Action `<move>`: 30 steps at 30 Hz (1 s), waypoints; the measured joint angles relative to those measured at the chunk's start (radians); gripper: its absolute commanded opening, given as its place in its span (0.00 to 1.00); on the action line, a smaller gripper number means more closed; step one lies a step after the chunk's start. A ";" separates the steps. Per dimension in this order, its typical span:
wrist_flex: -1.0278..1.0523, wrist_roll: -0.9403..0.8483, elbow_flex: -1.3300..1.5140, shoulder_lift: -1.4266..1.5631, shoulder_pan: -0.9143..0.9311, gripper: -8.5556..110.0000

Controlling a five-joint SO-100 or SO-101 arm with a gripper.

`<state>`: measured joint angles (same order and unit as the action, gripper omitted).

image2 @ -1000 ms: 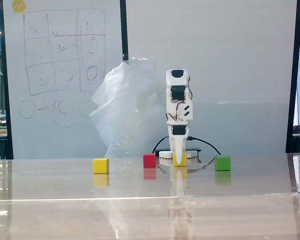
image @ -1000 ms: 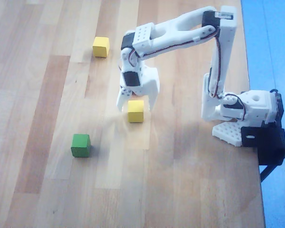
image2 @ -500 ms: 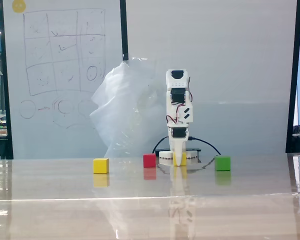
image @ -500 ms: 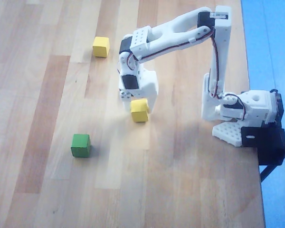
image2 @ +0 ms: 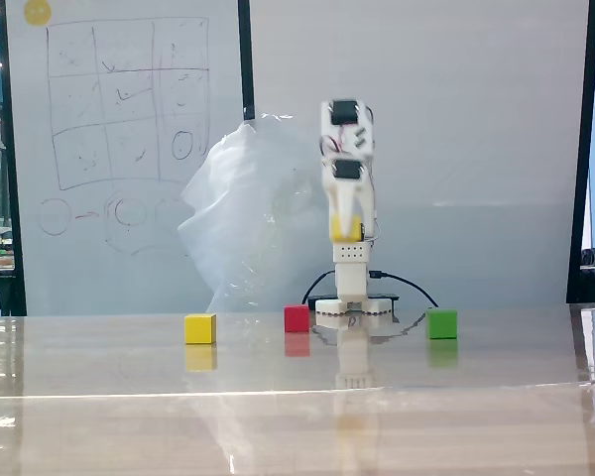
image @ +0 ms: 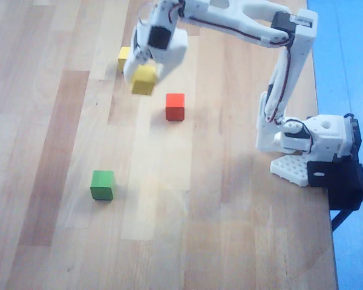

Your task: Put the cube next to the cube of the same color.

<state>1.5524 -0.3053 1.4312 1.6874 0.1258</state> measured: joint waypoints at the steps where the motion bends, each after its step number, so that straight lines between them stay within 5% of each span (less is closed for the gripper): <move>1: 0.008 -0.017 -0.058 -0.038 0.028 0.07; 14: 0.023 -0.206 -0.560 -0.557 0.247 0.07; 30: -0.123 -0.230 -0.614 -0.828 0.357 0.07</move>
<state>1.4297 -0.5354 0.8176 0.8590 0.4832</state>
